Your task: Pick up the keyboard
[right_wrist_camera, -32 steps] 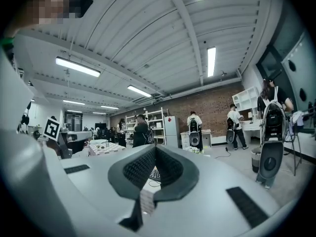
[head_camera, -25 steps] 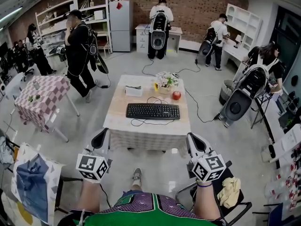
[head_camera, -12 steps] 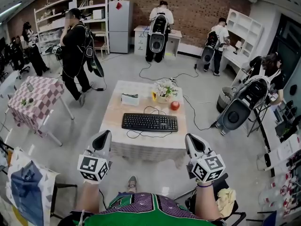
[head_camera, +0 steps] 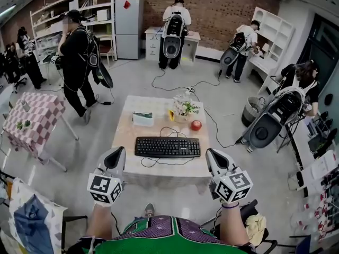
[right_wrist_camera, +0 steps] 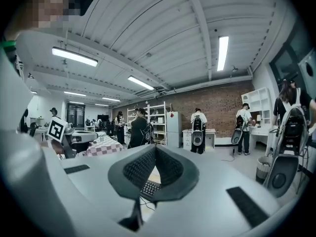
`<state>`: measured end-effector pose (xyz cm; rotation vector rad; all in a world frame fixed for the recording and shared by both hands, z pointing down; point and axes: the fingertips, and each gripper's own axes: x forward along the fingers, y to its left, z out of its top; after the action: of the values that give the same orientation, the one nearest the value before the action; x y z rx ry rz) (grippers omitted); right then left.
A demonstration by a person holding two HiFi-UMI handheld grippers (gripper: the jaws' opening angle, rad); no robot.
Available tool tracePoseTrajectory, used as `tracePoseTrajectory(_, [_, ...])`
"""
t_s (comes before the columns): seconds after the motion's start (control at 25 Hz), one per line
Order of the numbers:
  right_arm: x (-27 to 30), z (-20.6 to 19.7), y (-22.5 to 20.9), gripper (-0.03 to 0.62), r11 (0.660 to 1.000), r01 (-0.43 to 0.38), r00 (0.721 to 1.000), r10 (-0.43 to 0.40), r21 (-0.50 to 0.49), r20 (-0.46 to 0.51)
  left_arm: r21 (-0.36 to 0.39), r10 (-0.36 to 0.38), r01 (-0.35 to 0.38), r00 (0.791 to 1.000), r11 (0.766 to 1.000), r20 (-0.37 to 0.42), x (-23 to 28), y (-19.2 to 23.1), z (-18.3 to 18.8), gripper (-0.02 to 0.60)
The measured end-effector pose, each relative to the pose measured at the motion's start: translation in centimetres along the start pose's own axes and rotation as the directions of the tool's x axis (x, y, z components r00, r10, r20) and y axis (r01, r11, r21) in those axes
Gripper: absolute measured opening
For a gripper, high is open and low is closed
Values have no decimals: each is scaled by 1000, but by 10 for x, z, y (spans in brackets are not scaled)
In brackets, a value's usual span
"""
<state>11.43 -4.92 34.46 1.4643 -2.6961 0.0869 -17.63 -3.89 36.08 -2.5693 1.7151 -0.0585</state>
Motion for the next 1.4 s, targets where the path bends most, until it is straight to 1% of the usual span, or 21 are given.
tracePoseTrajectory(0.28, [44,-2,-11,0,1000,29,999,-29,4,-26,-10,-27,27,999,1000,-22,40,33,-9,18])
tracePoseTrajectory(0.48, [73,-2,-16,0,999,49,998,-49,9,-29,-5,-33,33,998,999,-47,66,58,-17,18])
tracePoseTrajectory(0.92, [133,-5,-13,0,996,92,995,-91,5,-38,-19,-76,75,996,997,-42,106,110,-30,18])
tracePoseTrajectory(1.12, [147,-12,-13,0,992,126,991,-126,-4,-53,-47,-81,79,996,996,-48,116,128,-42,18])
tracePoseTrajectory(1.4, [159,-18,-29,0,974,223,973,-224,-24,-53,-98,-84,80,996,992,-41,122,140,-55,18])
